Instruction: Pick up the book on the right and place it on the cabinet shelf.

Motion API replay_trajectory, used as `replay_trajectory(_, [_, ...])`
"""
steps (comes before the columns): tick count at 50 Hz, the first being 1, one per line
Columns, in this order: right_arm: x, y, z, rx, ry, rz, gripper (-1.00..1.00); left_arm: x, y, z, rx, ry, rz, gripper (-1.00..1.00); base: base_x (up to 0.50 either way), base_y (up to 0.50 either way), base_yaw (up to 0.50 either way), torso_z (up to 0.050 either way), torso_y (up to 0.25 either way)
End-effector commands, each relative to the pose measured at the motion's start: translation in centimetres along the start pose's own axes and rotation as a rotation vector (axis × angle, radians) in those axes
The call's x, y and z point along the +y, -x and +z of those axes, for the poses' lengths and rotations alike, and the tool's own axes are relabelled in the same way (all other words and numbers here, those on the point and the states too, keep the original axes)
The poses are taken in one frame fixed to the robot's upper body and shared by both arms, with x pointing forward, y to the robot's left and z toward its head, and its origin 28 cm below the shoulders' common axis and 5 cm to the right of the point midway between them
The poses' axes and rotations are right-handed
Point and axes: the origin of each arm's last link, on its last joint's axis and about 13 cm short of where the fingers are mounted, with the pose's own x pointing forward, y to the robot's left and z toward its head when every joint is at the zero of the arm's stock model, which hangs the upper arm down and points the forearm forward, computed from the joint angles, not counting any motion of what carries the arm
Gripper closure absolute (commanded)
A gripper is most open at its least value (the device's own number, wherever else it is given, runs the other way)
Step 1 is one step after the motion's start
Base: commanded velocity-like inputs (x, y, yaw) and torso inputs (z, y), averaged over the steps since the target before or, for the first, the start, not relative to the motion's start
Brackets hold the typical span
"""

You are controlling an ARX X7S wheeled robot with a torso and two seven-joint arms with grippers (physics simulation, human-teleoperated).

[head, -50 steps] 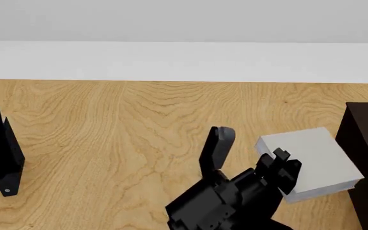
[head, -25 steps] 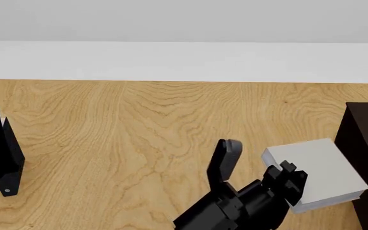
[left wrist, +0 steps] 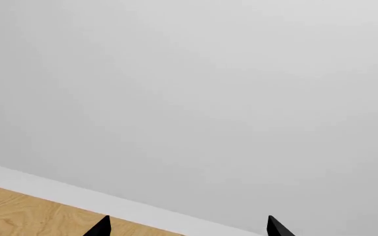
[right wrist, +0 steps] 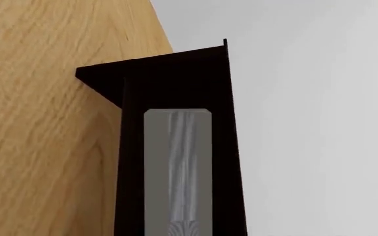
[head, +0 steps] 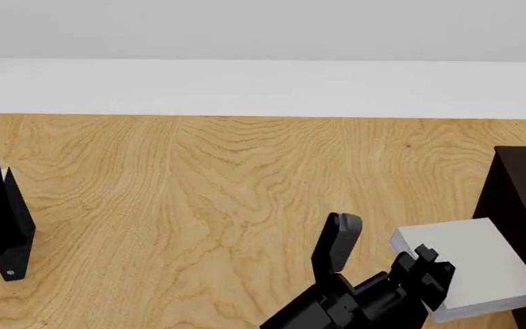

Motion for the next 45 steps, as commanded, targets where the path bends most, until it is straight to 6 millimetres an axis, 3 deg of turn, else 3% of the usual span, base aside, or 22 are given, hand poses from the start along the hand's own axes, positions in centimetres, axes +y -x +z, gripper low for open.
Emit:
replay_trajectory(1, [-0.5, -1.3, -0.8, -0.023, 0.102, -0.133, 1.0, 0.1, -0.1, -0.1, 0.001, -0.003, 0.004, -1.0, 0.0, 0.0, 0.0, 0.0, 0.0])
replay_trajectory(27, [0.6, -4.0, -3.0, -0.021, 0.098, -0.119, 1.0, -0.1, -1.6, -2.7, 0.043, -0.054, 0.003, -1.0, 0.0, 0.0, 0.0, 0.0, 0.001])
replay_trajectory(45, [0.3, -5.1, -4.0, -0.001, 0.127, -0.152, 1.0, 0.4, -2.3, -4.0, 0.049, -0.094, 0.021, -1.0, 0.0, 0.0, 0.0, 0.0, 0.001])
